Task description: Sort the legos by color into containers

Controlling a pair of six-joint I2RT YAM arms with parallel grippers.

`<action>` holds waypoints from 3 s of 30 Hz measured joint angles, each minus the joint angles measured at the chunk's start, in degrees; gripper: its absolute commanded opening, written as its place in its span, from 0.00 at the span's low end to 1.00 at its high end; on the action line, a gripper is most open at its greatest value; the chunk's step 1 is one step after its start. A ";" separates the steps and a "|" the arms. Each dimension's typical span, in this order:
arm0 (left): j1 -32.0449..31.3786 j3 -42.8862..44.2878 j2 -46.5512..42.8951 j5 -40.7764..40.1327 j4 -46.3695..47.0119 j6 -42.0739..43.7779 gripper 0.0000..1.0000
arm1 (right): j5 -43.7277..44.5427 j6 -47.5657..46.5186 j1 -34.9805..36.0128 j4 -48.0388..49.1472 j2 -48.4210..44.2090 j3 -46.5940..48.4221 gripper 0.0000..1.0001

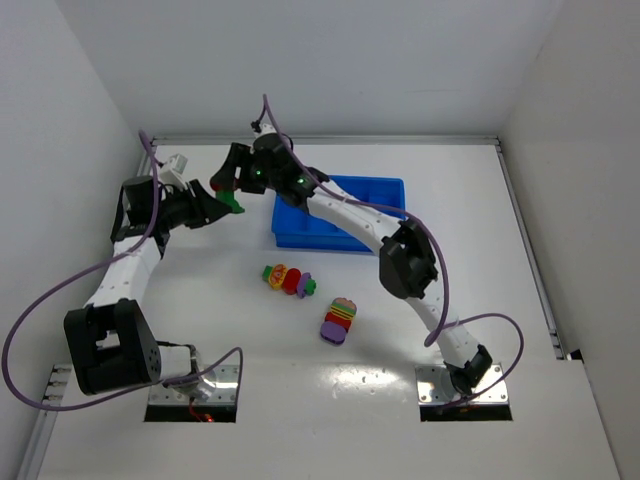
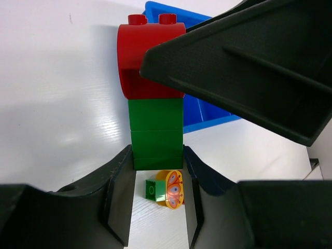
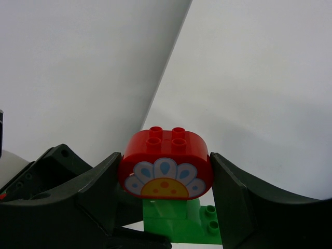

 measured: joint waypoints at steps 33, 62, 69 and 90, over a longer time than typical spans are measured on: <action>0.96 -9.29 -9.20 -7.19 -2.73 1.49 0.13 | 4.20 -3.41 -1.49 0.09 1.11 0.02 0.00; 2.99 -4.52 2.10 -9.79 -8.83 9.22 0.77 | 1.11 -2.99 -2.21 -2.12 -4.50 -9.70 0.00; 2.16 -7.74 -5.62 -4.90 -5.29 7.43 0.77 | 0.74 -1.53 -1.79 -2.12 -4.50 -9.68 0.00; -0.66 -10.25 -5.77 -1.86 14.45 -8.85 0.69 | 3.06 5.01 0.72 -1.73 -4.11 -7.91 0.00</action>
